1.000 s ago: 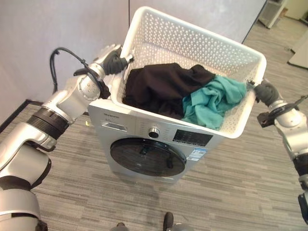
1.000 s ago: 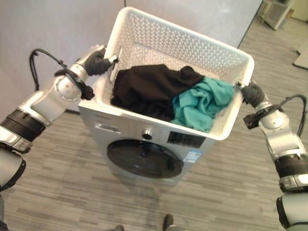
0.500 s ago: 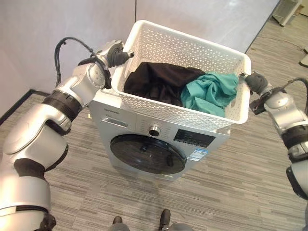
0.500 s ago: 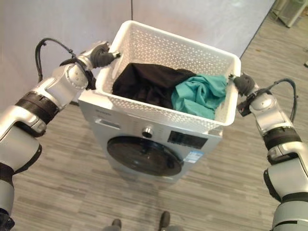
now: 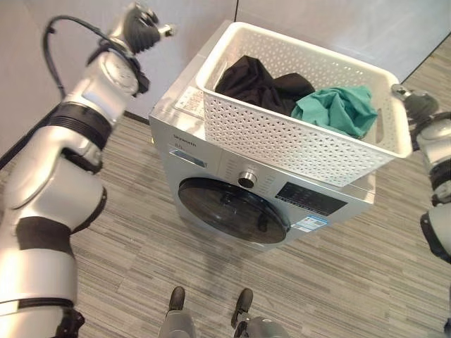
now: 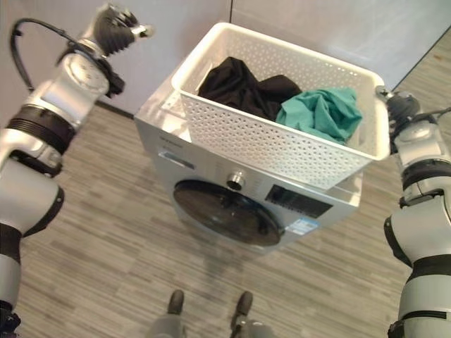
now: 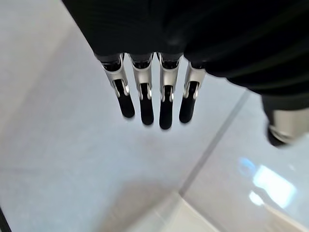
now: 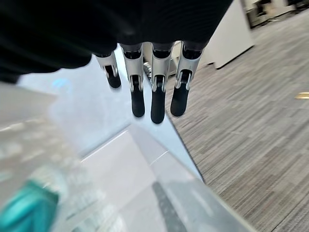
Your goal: Grab the laundry basket,head to the washer,open it,put in the laundry and shut it.
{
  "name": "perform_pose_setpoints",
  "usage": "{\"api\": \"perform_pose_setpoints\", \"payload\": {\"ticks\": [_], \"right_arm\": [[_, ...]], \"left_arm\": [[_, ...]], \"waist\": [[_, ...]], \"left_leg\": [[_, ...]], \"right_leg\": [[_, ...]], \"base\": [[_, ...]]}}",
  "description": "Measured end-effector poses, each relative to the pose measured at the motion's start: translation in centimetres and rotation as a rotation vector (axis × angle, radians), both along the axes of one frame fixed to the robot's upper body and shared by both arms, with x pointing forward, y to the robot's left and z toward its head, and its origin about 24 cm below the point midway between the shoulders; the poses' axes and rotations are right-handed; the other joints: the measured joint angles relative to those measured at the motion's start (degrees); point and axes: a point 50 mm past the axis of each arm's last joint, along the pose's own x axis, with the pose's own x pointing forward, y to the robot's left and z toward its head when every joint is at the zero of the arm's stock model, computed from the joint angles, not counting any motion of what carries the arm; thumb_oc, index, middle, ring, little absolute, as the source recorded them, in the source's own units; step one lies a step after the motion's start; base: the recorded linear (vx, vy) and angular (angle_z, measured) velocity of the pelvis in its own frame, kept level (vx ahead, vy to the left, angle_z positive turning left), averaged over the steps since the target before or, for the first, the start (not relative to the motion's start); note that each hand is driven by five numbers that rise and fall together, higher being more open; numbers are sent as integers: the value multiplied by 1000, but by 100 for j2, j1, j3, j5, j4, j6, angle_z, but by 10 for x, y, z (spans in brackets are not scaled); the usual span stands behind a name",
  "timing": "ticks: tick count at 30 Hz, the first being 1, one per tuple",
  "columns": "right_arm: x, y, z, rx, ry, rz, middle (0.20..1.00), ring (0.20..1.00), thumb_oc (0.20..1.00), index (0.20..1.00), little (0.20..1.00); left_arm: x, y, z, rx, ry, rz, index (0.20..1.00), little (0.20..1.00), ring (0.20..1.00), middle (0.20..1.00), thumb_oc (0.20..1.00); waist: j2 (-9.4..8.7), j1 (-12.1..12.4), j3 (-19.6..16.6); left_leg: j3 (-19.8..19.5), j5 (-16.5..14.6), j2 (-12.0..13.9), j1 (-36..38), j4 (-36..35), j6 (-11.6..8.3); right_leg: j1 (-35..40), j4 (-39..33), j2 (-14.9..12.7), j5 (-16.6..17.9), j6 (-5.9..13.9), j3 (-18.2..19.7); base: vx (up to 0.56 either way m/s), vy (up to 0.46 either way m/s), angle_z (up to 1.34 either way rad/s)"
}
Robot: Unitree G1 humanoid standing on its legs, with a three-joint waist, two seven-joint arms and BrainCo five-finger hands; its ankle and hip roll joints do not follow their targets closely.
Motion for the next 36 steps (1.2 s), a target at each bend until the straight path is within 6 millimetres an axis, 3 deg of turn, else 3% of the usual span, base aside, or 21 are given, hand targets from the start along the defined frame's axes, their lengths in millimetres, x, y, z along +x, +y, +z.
{"api": "perform_pose_setpoints", "payload": {"ticks": [4,9,11,14,15,16,17,18,19,20,21,22,24,25,26,27,28,30,34,35,36], "right_arm": [[-22,-30,4,69,-79,-106,1000,1000,1000,1000,1000],[-36,-42,7,152,-231,-105,1000,1000,1000,1000,1000],[-46,-47,7,128,-270,-79,1000,1000,1000,1000,1000],[-71,-60,-15,118,-266,-110,1000,1000,1000,1000,1000],[-125,-49,-13,-19,-386,5,1000,1000,1000,1000,1000],[-166,-49,-19,-137,-348,8,1000,1000,1000,1000,1000],[-188,-59,-37,-181,-235,-50,1000,1000,1000,1000,1000],[-199,-64,-53,-158,-191,-104,1000,1000,1000,1000,1000],[-217,-70,-84,-96,-162,-195,1000,1000,1000,1000,1000],[-226,-65,-127,-57,-1,-219,1000,1000,1000,1000,1000],[-225,-50,-140,-40,28,-170,1000,1000,1000,1000,1000],[-227,-44,-144,-32,31,-150,1000,1000,1000,1000,1000],[-235,-20,-164,14,77,-65,1000,1000,1000,1000,1000],[-243,-12,-179,66,128,-42,1000,1000,1000,1000,1000],[-262,2,-200,151,200,-29,1000,1000,1000,1000,1000],[-267,4,-206,167,230,-27,1000,1000,1000,1000,1000],[-253,21,-218,215,270,59,1000,1000,1000,1000,1000],[-229,50,-239,265,337,207,1000,1000,1000,1000,1000],[-192,115,-280,324,485,469,1000,1000,1000,1000,1000],[-181,134,-291,320,518,523,1000,1000,1000,1000,1000],[-175,139,-293,306,525,543,1000,1000,1000,1000,1000]], "left_arm": [[-22,16,16,-84,-157,-51,1000,1000,1000,1000,1000],[-42,44,21,-97,-227,-29,1000,1000,1000,1000,1000],[-56,54,17,-103,-273,-48,1000,1000,1000,1000,1000],[-72,82,-10,-87,-235,24,1000,1000,1000,1000,1000],[-123,94,-45,-56,-249,-13,1000,1000,1000,1000,1000],[-154,105,-79,-39,-188,12,1000,1000,1000,1000,1000],[-171,123,-112,-41,-78,95,1000,1000,1000,1000,1000],[-181,139,-130,-69,-21,175,1000,1000,1000,1000,1000],[-206,168,-164,-124,56,347,1000,1000,1000,1000,1000],[-231,193,-209,-210,160,543,1000,1000,1000,1000,1000],[-245,195,-232,-250,203,606,1000,1000,1000,1000,1000],[-248,194,-238,-268,207,620,1000,1000,1000,1000,1000],[-271,182,-285,-355,330,669,1000,1000,1000,1000,1000],[-285,171,-315,-436,417,685,1000,1000,1000,1000,1000],[-320,147,-370,-619,603,738,1000,1000,1000,1000,1000],[-333,139,-384,-655,675,751,1000,1000,1000,1000,1000],[-358,120,-424,-723,888,763,1000,1000,1000,1000,1000],[-360,99,-455,-778,1068,722,1000,1000,1000,1000,1000],[-307,55,-478,-840,1147,544,1000,1000,1000,1000,1000],[-294,36,-485,-907,1163,514,1000,1000,1000,1000,1000],[-294,28,-490,-934,1183,512,1000,1000,1000,1000,1000]], "waist": [[82,-34,73],[110,-69,91],[116,-84,94],[167,-100,127],[317,-84,186],[422,-58,220],[471,-56,166],[464,-53,119],[478,-66,-55],[442,-61,-153],[447,-105,-171],[446,-147,-175],[464,-176,-196],[453,-185,-215],[416,-212,-246],[382,-212,-267],[335,-239,-322],[281,-316,-382],[313,-236,-473],[324,-204,-541],[358,-189,-547]], "left_leg": [[-38,52,-20,145,-175,7],[108,55,-18,509,-387,10],[164,55,-14,560,-398,10],[185,57,-2,712,-456,7],[228,55,-25,881,-549,9],[238,54,-26,1029,-635,10],[257,54,-30,1176,-632,10],[317,42,-22,1263,-636,18],[428,-156,51,1302,-615,68],[510,-176,79,1303,-591,76],[510,-177,70,1293,-551,77],[521,-176,72,1294,-555,77],[535,-176,60,1287,-549,77],[542,-177,61,1287,-546,78],[568,-170,63,1281,-536,78],[602,-161,67,1276,-533,74],[722,-162,75,1303,-506,74],[833,-165,69,1297,-468,77],[823,-165,49,1309,-448,98],[819,-174,50,1302,-447,115],[815,-166,50,1299,-450,120]], "right_leg": [[91,-20,-27,0,0,4],[321,-122,-17,0,2,149],[368,-155,-8,-2,6,178],[480,-152,54,-39,45,211],[578,-157,45,-111,121,291],[694,-157,41,-158,125,297],[836,-156,33,-180,142,301],[919,-158,32,-227,181,314],[966,-156,77,-345,189,364],[913,-122,74,-374,173,459],[888,-124,55,-381,208,470],[882,-128,63,-373,210,484],[902,-144,48,-353,226,505],[891,-136,47,-354,226,523],[851,-137,55,-340,213,547],[817,-137,61,-332,208,575],[773,-131,70,-247,166,683],[738,-134,65,-216,170,784],[816,-160,42,-168,195,796],[824,-160,38,-172,188,792],[826,-160,37,-171,189,787]], "base": [[47,30,8],[50,19,-13],[17,11,-10],[48,13,-7],[24,2,-4],[23,-12,-6],[-14,-13,-4],[-2,-20,-13],[-19,-30,-28],[5,-43,-24],[-38,-32,-17],[-36,-23,-6],[-55,-13,-5],[-87,-4,-7],[-106,12,-12],[-127,18,-33],[-101,15,-37],[-56,12,-31],[-36,7,0],[-28,0,4],[-16,-1,5]]}}
